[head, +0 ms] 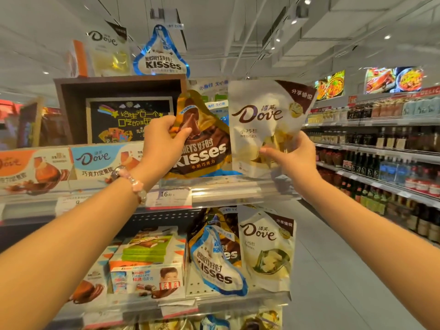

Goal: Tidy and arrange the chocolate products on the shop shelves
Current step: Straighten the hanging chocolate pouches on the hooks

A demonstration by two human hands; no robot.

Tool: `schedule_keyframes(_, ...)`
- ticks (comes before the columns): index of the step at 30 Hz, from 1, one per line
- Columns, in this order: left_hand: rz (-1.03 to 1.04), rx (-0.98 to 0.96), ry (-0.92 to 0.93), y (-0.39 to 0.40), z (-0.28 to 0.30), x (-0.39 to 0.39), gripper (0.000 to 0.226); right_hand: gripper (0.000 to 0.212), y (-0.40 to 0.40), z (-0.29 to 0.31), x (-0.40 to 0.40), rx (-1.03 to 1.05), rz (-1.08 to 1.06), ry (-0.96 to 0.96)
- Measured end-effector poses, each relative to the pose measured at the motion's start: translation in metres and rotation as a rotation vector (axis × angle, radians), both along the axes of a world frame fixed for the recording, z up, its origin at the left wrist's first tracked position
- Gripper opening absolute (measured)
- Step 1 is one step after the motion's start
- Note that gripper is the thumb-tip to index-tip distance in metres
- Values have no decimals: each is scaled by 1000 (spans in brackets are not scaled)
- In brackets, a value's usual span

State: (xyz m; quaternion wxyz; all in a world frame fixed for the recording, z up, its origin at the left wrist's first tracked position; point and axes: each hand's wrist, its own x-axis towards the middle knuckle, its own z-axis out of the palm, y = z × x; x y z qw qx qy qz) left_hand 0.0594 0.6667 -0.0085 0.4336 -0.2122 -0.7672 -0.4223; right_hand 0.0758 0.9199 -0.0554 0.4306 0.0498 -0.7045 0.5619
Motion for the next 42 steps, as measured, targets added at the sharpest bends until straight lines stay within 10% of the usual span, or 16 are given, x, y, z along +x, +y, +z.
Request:
schedule_keyframes(15,-3,-14,51,-60,-11,55,22,60,-37,-6,64,3,20,100)
schedule_keyframes(42,-598,-222,-657,-93,-162,115,29,40,-132,-181,141,116,206,-242)
